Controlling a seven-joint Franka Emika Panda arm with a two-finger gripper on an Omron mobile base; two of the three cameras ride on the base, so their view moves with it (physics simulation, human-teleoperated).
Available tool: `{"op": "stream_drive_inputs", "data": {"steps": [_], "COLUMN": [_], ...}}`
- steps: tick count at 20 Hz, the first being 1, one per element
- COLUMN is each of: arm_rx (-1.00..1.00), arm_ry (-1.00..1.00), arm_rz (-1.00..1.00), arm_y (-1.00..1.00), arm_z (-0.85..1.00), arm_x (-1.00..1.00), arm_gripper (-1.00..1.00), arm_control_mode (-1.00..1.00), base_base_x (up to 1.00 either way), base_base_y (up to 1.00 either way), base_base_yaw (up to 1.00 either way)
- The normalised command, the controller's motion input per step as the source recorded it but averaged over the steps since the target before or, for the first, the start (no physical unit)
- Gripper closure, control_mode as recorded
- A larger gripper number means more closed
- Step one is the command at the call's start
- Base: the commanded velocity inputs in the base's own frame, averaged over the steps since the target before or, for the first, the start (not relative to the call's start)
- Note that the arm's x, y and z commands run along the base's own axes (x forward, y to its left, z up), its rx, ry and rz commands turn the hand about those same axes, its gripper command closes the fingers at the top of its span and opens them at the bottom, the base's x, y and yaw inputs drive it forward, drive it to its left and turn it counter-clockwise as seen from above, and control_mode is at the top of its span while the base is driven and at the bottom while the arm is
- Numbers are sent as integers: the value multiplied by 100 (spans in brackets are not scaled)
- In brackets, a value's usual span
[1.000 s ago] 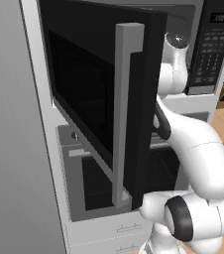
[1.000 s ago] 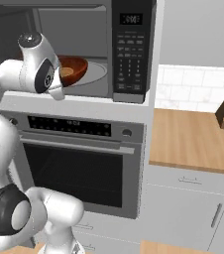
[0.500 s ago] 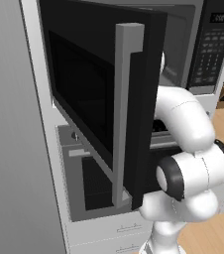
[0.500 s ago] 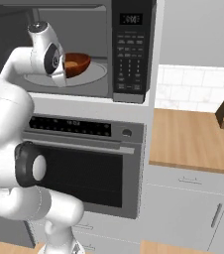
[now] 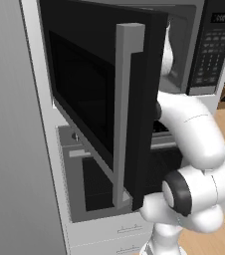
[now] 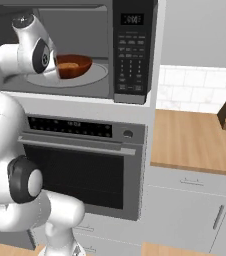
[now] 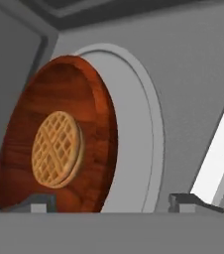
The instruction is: Open the microwave, place the bowl with waffle inside the microwave, then close the microwave door and turn it on.
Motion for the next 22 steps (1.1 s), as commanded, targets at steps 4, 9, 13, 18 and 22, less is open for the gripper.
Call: {"op": "stream_drive_inputs", "data": {"steps": [4, 9, 13, 18, 22], "arm_rx": [-22, -24, -42, -62, -41], "arm_ry": [-38, -30, -29, -23, -6], "arm_rz": [17, 31, 64, 64, 8], "arm_y": [-4, -31, -33, -1, 34], "arm_z": [29, 28, 47, 17, 0], "arm_x": [-100, -100, -100, -92, -53], "arm_gripper": [-100, -100, -100, -100, -100], "arm_control_mode": [-100, -100, -100, -100, -100], "base_base_x": [0, 0, 0, 0, 0], "base_base_y": [0, 0, 0, 0, 0], "base_base_yaw": [0, 0, 0, 0, 0]}}
